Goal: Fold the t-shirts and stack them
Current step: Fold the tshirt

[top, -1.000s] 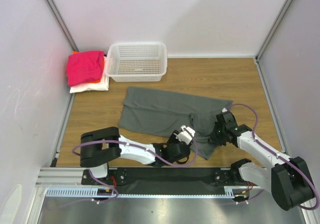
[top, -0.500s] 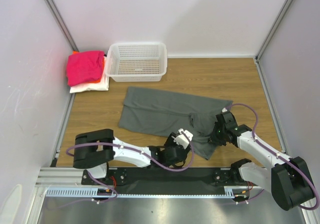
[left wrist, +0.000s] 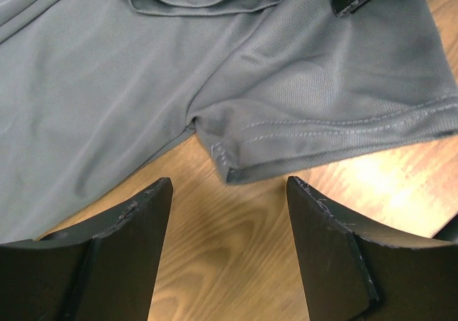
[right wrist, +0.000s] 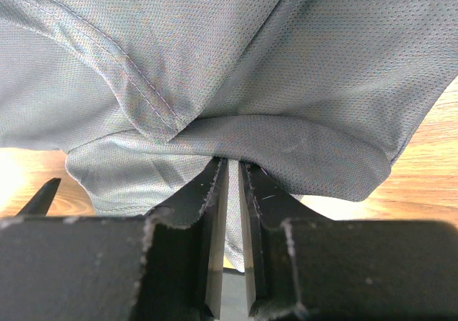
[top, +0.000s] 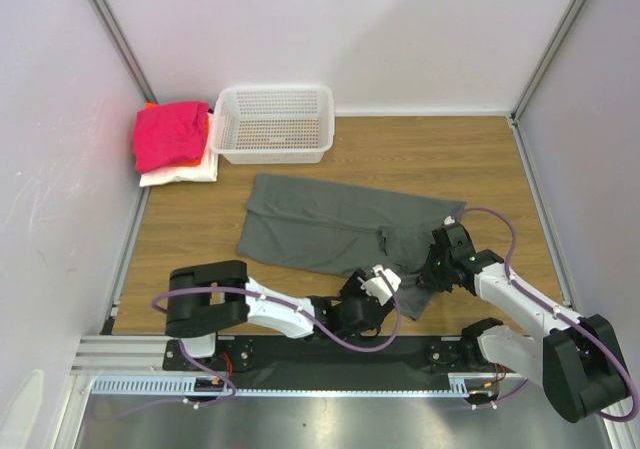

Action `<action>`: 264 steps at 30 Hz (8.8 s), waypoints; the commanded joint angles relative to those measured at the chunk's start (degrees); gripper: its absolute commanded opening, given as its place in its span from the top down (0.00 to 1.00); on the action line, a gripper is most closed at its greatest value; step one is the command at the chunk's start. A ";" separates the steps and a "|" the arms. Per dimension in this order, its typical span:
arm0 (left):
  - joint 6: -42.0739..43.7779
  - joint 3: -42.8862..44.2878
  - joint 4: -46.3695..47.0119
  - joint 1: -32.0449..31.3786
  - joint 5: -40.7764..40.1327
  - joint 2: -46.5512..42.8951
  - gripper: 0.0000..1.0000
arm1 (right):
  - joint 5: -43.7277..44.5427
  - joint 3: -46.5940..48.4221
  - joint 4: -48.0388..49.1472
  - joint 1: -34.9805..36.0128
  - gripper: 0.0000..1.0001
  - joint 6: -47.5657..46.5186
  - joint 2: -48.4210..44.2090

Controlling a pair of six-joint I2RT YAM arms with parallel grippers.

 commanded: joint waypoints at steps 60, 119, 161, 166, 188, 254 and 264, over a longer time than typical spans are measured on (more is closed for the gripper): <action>-10.04 2.04 -22.61 33.70 23.70 -29.91 0.26 | 2.86 16.20 2.66 -12.50 0.57 -6.55 10.60; -25.78 -14.30 -33.17 66.54 21.94 -30.79 0.35 | -3.83 28.17 -6.73 -15.23 0.43 -7.70 19.06; -24.28 -20.45 -28.94 66.89 24.32 -35.53 1.00 | -7.17 -0.67 -5.24 -12.16 0.73 4.79 0.59; -23.93 -19.67 -30.61 66.98 23.70 -35.71 1.00 | -7.08 1.17 -7.96 -12.16 1.00 5.31 -0.64; -18.40 -7.37 -40.99 66.98 15.89 -32.82 1.00 | -6.63 22.35 -9.99 -14.09 1.00 1.98 7.88; -13.65 29.73 -41.26 69.53 6.30 4.28 0.77 | -13.93 57.78 2.05 -19.98 1.00 -7.78 51.92; -12.94 31.23 -40.64 69.88 4.02 2.17 0.47 | -15.70 66.48 -1.19 -19.98 0.51 -10.41 54.82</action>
